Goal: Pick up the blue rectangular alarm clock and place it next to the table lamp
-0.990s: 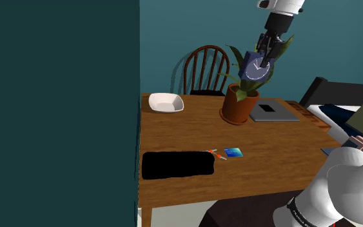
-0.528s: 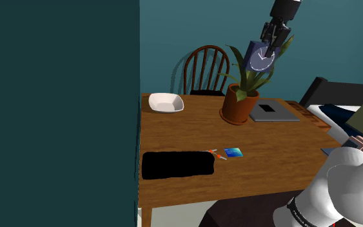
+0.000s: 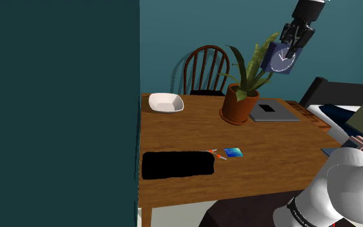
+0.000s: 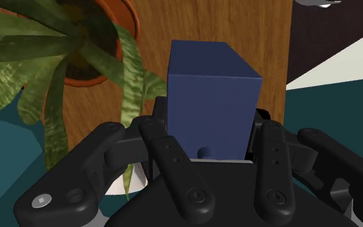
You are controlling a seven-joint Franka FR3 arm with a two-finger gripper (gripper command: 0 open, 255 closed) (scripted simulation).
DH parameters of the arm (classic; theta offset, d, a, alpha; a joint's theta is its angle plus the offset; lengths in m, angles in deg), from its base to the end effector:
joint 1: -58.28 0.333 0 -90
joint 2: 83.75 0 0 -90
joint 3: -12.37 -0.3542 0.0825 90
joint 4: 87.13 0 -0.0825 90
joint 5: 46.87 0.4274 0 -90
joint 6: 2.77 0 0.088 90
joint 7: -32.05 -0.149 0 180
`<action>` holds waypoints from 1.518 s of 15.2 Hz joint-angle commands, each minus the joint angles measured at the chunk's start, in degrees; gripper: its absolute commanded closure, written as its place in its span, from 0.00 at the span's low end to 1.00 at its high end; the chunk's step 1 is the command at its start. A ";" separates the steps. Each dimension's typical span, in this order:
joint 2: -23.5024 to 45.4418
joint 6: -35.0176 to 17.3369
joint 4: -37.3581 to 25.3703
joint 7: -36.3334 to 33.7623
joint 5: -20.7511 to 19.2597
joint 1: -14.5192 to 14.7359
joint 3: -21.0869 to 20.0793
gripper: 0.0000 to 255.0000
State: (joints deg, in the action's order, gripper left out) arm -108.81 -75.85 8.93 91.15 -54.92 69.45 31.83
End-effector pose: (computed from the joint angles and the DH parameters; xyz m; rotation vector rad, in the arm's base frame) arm 0.3920 -0.1283 0.7454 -2.8461 -1.3294 -0.0210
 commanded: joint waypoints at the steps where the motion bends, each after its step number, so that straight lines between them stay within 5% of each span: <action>1: -2.32 0.86 1.18 2.09 -1.28 -0.79 1.13 1.00; 12: -9.83 4.18 2.73 15.40 -8.84 -4.43 9.84 1.00; 23: -11.01 6.62 -3.52 31.28 -16.48 -5.25 22.12 1.00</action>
State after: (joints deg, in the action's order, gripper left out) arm -120.36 -69.60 7.02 120.34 -70.67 63.93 52.22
